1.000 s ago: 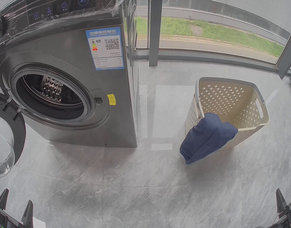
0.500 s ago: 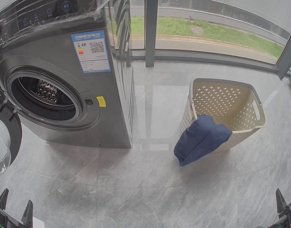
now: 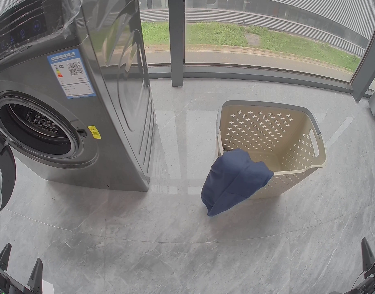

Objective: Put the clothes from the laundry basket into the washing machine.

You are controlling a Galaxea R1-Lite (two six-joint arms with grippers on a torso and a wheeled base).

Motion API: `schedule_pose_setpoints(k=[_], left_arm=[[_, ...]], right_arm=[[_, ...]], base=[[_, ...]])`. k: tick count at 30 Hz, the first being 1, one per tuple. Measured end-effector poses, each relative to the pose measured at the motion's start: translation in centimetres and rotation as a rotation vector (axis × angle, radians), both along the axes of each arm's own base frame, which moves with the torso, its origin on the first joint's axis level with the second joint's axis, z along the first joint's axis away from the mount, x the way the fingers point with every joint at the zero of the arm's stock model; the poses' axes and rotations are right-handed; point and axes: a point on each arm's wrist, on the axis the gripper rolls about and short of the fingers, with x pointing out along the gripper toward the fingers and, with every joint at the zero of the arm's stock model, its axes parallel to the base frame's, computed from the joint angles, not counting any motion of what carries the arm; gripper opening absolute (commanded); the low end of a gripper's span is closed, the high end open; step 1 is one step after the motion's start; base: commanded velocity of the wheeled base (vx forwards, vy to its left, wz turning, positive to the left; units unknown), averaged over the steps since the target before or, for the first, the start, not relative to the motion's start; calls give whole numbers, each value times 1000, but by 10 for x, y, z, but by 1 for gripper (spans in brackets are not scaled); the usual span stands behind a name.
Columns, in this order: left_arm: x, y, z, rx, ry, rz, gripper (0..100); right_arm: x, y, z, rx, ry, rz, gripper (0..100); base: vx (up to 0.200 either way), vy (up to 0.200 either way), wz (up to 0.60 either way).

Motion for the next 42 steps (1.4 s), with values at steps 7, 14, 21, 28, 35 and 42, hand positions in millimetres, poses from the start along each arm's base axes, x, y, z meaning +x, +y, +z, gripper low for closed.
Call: schedule_pose_setpoints(k=[7,14,21,28,35,42], left_arm=[[0,0,0,0,0,0,100],[0,0,0,0,0,0,100],[0,0,0,-2,0,-1,100],[0,0,0,-4,0,-2,100],[0,0,0,-6,0,-4,100],[0,0,0,-8,-1,-3,100]], right_arm=[[1,0,32,32,-32,58,100],[33,1,64,46,53,131,100],[88,12,88,70,146,221,100],[151,35,85,96,283,277,100],[199,66,69,134,349,328,100],[221,89,48,136,450,360,100]], base=[[0,0,0],[0,0,0],[0,0,0],[0,0,0],[0,0,0],[0,0,0]])
